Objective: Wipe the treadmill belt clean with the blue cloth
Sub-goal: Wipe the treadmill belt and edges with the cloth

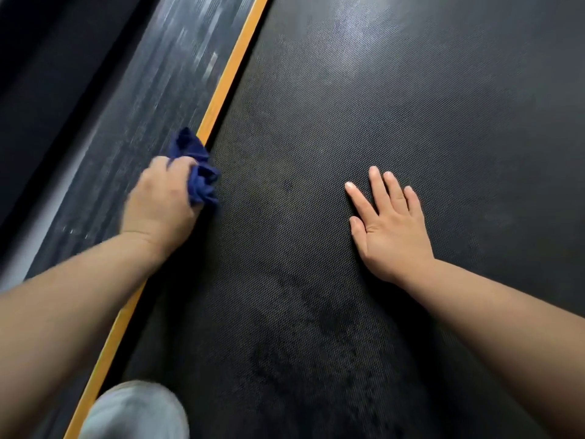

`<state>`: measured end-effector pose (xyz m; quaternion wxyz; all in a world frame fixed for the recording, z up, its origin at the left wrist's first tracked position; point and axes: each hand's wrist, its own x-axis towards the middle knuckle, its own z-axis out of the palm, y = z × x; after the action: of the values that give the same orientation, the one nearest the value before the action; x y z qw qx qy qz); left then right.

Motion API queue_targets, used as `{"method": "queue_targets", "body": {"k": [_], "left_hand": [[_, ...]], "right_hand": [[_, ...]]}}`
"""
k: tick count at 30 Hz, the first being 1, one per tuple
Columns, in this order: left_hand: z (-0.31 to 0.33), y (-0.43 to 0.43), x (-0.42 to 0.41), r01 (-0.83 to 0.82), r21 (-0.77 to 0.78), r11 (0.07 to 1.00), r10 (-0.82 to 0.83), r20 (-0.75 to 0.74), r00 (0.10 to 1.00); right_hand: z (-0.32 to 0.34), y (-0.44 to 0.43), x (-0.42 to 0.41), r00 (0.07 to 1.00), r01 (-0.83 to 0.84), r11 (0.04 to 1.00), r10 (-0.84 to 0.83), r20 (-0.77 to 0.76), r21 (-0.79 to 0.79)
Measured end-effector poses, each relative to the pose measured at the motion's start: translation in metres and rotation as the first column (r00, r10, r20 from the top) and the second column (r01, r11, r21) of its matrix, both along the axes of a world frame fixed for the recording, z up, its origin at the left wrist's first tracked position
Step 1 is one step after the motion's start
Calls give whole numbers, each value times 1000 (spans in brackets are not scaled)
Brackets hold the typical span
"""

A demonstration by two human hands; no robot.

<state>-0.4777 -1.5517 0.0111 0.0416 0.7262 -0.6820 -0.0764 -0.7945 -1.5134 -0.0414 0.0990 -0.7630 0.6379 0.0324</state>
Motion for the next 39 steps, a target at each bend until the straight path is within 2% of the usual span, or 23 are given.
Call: {"method": "queue_targets", "body": {"k": [1,4,5,6,8,9,10,11,13,15,18,19,20,22,23,24,26,28,30,31,33,37,39], "left_hand": [[-7,4,-13,12,28,1000,-11,-29,1000],[-19,18,-70,-134,35,990,139,-213,967],[-20,25,-89,-73,36,997,80,-257,963],[-21,35,-108,85,34,996,-72,-283,957],[-17,53,-132,437,30,899,-405,-324,855],[-16,52,-129,510,17,860,-480,-314,819],[-13,41,-114,495,5,869,-472,-295,831],[-10,27,-97,414,5,910,-399,-252,882],[-10,-5,-53,183,-19,983,-184,-132,974],[-14,-19,-23,25,-22,999,-26,-33,999],[-21,-2,-52,-49,-16,999,47,-114,992],[-20,6,-72,-44,8,999,44,-160,986],[-20,16,-91,34,13,999,-31,-209,978],[-18,39,-127,338,-4,941,-327,-259,909],[-18,47,-135,447,1,895,-432,-255,865],[-18,41,-130,488,4,873,-472,-251,845],[-13,12,-102,380,-5,925,-373,-199,906],[-9,-26,-67,125,-42,991,-130,-143,981],[-9,-43,-56,-50,-65,997,43,-114,993],[-12,-37,-65,-49,-42,998,46,-92,995],[-22,-10,-107,32,29,999,-27,-159,987],[-21,33,-165,449,95,889,-397,-331,856],[-15,6,-139,428,41,903,-400,-287,870]], "right_hand": [[0,0,1,1000,-1,1000,1,3,5],[0,0,1,1000,2,1000,-2,0,-8],[-1,0,1,1000,3,1000,-3,-5,-16],[-2,0,1,1000,2,1000,-2,-10,-26],[-2,0,-1,1000,4,999,-5,-13,-34],[-1,-1,0,1000,1,1000,-2,-11,-30],[-1,-1,1,1000,-6,1000,6,-10,-24],[-1,0,2,1000,-8,1000,8,-12,-20],[-1,1,1,1000,6,1000,-6,-13,-27],[-1,1,2,1000,5,1000,-5,-13,-28],[-1,1,2,1000,12,1000,-12,-14,-21],[-1,0,3,1000,13,1000,-13,-16,-24],[-2,0,3,1000,11,1000,-11,-16,-28],[-2,0,2,1000,10,1000,-10,-12,-29],[-2,-1,1,1000,10,1000,-10,-14,-26],[-1,-1,1,1000,6,1000,-6,-15,-19],[-1,-1,2,1000,-1,1000,1,-20,3],[-1,0,3,1000,6,1000,-6,-21,4],[0,0,2,1000,19,1000,-19,-17,-4],[0,0,3,1000,17,1000,-17,-13,2],[0,-1,3,1000,19,1000,-19,-9,11],[1,-2,0,1000,-17,1000,17,-4,-1],[2,-2,1,1000,-9,1000,9,13,-4]]}}
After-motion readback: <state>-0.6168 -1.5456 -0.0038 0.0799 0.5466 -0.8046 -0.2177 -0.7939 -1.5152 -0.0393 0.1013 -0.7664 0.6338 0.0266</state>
